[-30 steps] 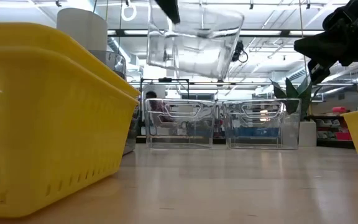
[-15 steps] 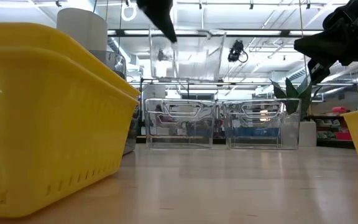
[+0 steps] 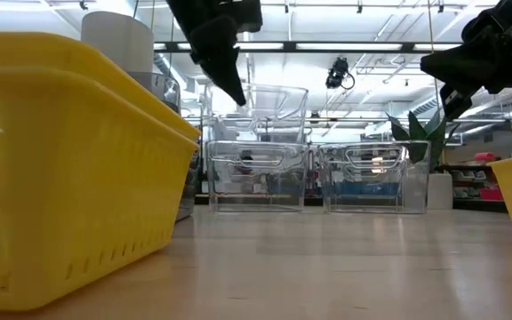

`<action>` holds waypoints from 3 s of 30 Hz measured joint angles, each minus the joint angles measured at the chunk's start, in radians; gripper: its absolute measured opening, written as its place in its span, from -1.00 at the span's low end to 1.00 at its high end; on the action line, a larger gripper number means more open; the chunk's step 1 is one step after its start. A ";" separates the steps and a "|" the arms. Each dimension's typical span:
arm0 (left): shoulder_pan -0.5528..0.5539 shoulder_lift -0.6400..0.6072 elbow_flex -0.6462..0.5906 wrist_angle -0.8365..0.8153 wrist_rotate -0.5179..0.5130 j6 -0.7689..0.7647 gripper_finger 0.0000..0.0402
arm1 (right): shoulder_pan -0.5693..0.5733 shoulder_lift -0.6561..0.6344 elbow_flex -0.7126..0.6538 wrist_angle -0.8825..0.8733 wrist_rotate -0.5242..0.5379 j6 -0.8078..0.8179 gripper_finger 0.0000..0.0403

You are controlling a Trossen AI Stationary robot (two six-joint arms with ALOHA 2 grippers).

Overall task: Stack baskets by color
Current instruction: Stack the bottom transparent bin on top of the top left transparent bin, then stack the right transparent bin on top of the transparent bin

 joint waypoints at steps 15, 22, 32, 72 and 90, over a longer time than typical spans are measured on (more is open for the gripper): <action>0.000 0.002 -0.002 0.004 0.044 -0.093 -0.36 | 0.000 0.000 0.000 0.000 0.000 0.000 -0.85; -0.001 -0.002 0.033 0.003 0.049 -0.091 -0.12 | 0.000 0.000 0.000 0.000 0.000 0.000 -0.85; -0.071 -0.085 0.021 0.118 0.105 0.015 -0.30 | 0.000 0.000 0.000 0.000 0.000 0.000 -0.85; -0.007 -0.567 -0.963 1.177 0.261 0.025 -0.74 | -0.063 0.058 0.082 0.095 0.147 -0.100 -0.89; -0.046 -0.702 -1.197 1.399 0.158 -0.004 -0.75 | -0.160 0.298 0.373 -0.363 0.129 0.064 -0.87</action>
